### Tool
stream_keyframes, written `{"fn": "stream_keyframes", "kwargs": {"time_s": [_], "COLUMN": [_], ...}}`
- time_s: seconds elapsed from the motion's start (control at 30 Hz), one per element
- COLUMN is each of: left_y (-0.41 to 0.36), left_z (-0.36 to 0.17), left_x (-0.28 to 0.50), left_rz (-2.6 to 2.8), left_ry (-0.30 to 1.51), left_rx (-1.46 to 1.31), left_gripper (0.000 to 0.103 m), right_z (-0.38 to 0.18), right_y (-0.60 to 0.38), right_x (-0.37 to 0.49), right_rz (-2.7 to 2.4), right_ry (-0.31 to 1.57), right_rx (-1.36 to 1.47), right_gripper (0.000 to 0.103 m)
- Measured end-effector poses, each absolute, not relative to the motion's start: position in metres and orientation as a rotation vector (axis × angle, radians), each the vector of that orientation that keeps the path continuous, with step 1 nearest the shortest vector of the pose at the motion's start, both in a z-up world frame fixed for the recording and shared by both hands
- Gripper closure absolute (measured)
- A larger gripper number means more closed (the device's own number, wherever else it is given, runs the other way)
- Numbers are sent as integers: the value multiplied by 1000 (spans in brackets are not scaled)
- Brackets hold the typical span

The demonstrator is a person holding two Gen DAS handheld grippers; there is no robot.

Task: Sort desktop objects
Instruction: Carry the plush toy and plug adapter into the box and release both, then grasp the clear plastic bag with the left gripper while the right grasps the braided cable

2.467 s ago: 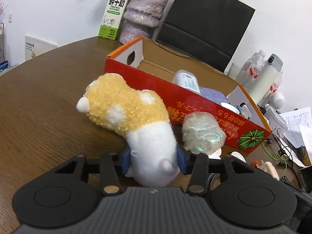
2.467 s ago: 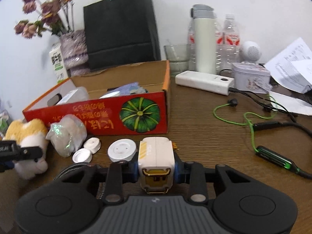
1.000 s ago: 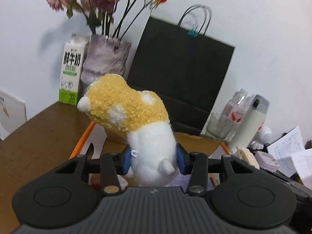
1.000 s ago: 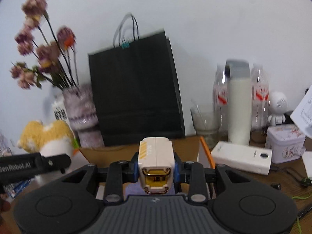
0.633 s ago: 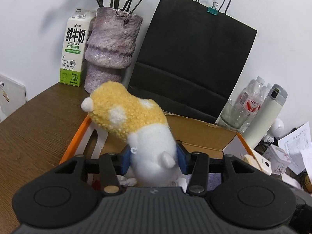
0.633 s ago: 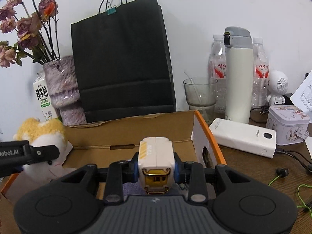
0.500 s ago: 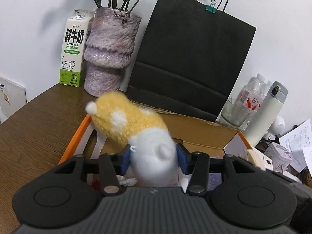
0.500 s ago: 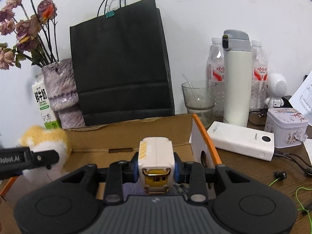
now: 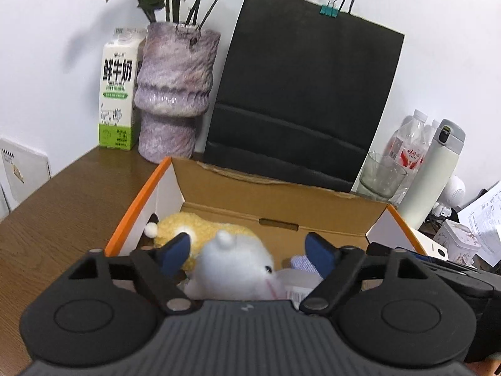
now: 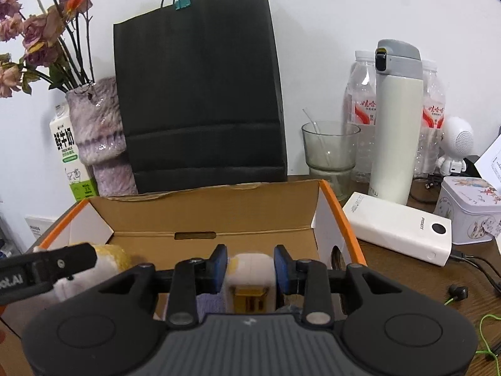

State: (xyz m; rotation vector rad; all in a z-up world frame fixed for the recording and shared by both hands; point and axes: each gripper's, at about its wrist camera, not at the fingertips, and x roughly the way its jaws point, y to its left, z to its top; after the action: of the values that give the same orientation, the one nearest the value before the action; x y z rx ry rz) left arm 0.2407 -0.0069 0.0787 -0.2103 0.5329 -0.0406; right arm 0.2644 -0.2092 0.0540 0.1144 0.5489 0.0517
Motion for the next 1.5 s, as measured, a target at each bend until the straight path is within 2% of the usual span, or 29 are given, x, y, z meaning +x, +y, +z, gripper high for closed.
{"fn": "stream_keyframes", "kwargs": {"time_s": [0.03, 0.07, 0.13, 0.23, 0.53, 0.9, 1.13, 1.4, 1.5], "left_y": [-8, -9, -11, -14, -11, -11, -6, -1, -3], "left_z": [80, 82, 85, 90, 96, 91, 56, 36, 33], "left_x": [239, 237, 234, 231, 212, 124, 83, 68, 69], "left_rz": [-39, -36, -29, -19, 14, 1, 3, -15, -27], "left_ry": [525, 511, 495, 485, 492, 484, 547, 574, 588], "left_rx": [-208, -206, -195, -181, -206, -228, -225, -217, -215], "left_gripper": [6, 0, 0, 0, 0, 0, 0, 0, 0], "right_z": [55, 56, 59, 64, 74, 83, 53, 23, 17], "right_y": [-208, -208, -208, -206, -217, -221, -227, -208, -208], "right_x": [263, 262, 259, 257, 235, 142, 89, 73, 76], "right_rz": [53, 53, 58, 50, 51, 100, 131, 134, 117], "right_ry": [547, 542, 521, 520, 519, 498, 570, 651, 674], "right_rx": [111, 111, 110, 100, 131, 50, 25, -56, -65], "right_gripper": [52, 29, 6, 1, 0, 0, 0, 0, 7]}}
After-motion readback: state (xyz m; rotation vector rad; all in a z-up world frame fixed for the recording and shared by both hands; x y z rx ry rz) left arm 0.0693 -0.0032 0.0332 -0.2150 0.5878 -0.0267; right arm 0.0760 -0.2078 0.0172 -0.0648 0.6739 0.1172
